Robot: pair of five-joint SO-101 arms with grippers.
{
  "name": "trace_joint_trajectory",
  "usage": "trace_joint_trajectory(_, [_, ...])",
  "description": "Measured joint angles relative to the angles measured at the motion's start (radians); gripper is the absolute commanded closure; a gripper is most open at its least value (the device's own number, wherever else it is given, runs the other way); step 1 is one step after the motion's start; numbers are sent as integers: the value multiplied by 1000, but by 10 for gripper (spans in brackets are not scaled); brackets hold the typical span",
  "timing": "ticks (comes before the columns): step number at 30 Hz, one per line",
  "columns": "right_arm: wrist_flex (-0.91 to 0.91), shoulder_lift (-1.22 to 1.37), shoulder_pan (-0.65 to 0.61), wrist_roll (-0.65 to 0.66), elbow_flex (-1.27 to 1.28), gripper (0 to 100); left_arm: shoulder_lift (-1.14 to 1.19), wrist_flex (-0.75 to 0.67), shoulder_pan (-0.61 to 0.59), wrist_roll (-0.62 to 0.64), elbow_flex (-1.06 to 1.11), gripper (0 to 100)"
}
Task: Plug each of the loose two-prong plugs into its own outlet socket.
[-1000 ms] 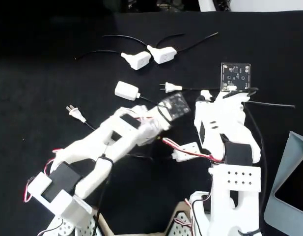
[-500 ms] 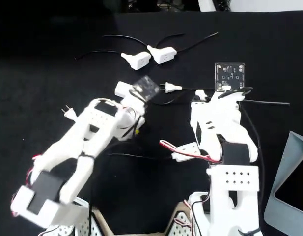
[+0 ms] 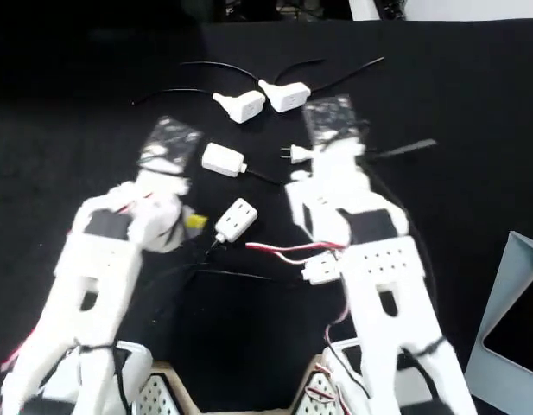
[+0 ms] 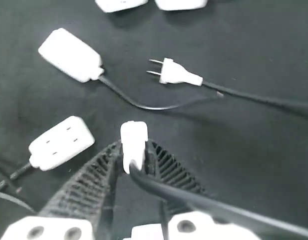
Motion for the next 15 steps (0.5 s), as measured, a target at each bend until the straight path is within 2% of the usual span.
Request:
trace_joint_trajectory(7, [-2, 173, -123, 51, -86, 986, -227, 0, -238, 49, 204, 712])
trace_joint_trajectory(15, [-100, 341, -192, 206, -89, 986, -339, -146, -318, 54, 445, 712])
